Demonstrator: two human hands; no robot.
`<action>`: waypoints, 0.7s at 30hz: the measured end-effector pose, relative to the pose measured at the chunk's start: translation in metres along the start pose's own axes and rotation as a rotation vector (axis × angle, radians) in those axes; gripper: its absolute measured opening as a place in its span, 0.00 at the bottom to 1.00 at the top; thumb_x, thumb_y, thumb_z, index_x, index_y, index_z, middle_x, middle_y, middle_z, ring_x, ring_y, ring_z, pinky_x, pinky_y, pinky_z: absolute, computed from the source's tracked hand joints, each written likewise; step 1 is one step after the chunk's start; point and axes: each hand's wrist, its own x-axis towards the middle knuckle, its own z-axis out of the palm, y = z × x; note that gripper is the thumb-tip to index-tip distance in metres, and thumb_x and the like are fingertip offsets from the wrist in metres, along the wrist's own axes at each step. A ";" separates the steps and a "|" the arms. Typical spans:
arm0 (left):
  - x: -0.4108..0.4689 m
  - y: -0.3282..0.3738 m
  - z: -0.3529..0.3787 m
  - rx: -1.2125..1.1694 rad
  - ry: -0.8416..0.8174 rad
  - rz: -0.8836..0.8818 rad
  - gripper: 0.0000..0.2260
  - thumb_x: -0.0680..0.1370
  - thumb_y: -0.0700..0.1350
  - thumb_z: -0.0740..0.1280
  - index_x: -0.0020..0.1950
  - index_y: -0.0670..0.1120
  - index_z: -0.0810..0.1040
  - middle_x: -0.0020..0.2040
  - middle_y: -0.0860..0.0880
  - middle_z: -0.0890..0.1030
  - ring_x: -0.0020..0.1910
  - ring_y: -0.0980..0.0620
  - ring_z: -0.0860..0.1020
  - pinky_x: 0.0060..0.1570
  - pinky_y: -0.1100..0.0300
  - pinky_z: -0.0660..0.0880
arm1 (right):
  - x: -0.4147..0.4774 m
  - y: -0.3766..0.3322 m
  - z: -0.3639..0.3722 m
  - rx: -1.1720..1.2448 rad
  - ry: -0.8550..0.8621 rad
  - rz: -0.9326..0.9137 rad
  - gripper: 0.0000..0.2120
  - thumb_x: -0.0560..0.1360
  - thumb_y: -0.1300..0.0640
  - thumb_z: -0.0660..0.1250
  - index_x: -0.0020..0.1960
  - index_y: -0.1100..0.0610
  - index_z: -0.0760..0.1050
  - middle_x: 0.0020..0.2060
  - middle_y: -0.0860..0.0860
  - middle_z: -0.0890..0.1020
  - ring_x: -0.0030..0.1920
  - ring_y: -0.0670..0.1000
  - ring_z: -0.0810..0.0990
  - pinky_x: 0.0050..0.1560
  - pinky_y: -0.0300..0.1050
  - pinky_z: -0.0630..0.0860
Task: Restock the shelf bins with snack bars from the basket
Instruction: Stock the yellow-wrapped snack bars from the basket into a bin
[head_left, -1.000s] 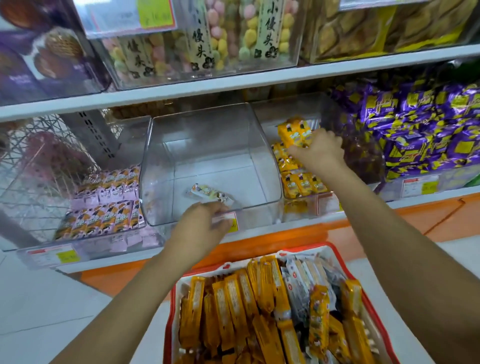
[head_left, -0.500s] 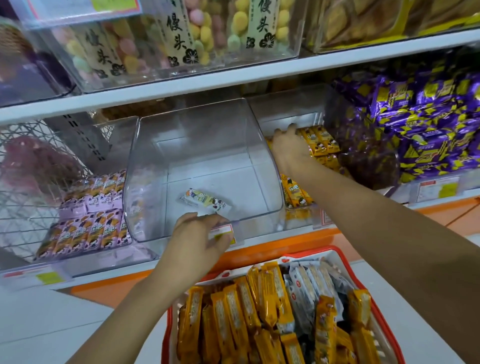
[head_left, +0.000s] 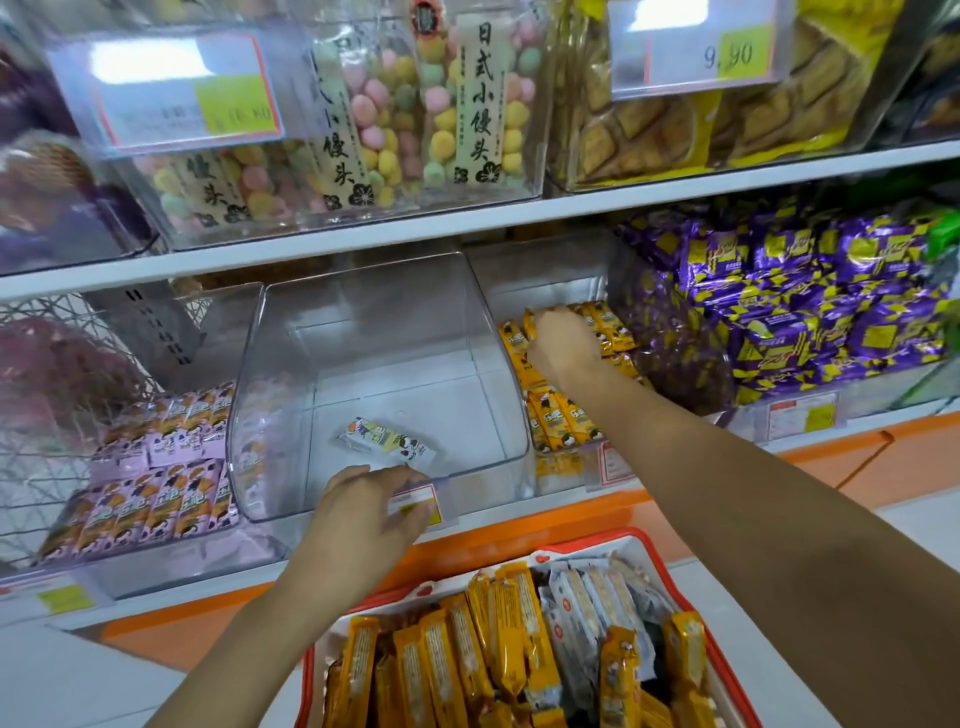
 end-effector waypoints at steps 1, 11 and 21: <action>0.000 -0.001 0.001 0.001 0.001 -0.004 0.13 0.77 0.50 0.66 0.62 0.52 0.78 0.45 0.54 0.73 0.57 0.52 0.72 0.52 0.63 0.66 | -0.002 -0.002 0.000 -0.015 -0.010 0.001 0.10 0.76 0.65 0.61 0.54 0.64 0.78 0.54 0.59 0.79 0.54 0.59 0.79 0.47 0.47 0.76; 0.003 -0.005 0.004 0.002 -0.010 -0.021 0.14 0.77 0.51 0.65 0.63 0.54 0.77 0.49 0.53 0.76 0.61 0.51 0.70 0.56 0.61 0.67 | -0.002 0.005 0.003 -0.006 -0.001 0.065 0.15 0.76 0.54 0.69 0.36 0.60 0.69 0.37 0.53 0.76 0.42 0.55 0.78 0.37 0.44 0.69; 0.003 -0.003 0.004 0.002 0.009 -0.018 0.14 0.77 0.51 0.66 0.62 0.53 0.78 0.46 0.54 0.74 0.58 0.52 0.71 0.53 0.62 0.66 | 0.002 0.000 0.010 0.140 0.062 0.057 0.08 0.77 0.59 0.65 0.53 0.62 0.76 0.46 0.57 0.82 0.48 0.57 0.82 0.36 0.43 0.70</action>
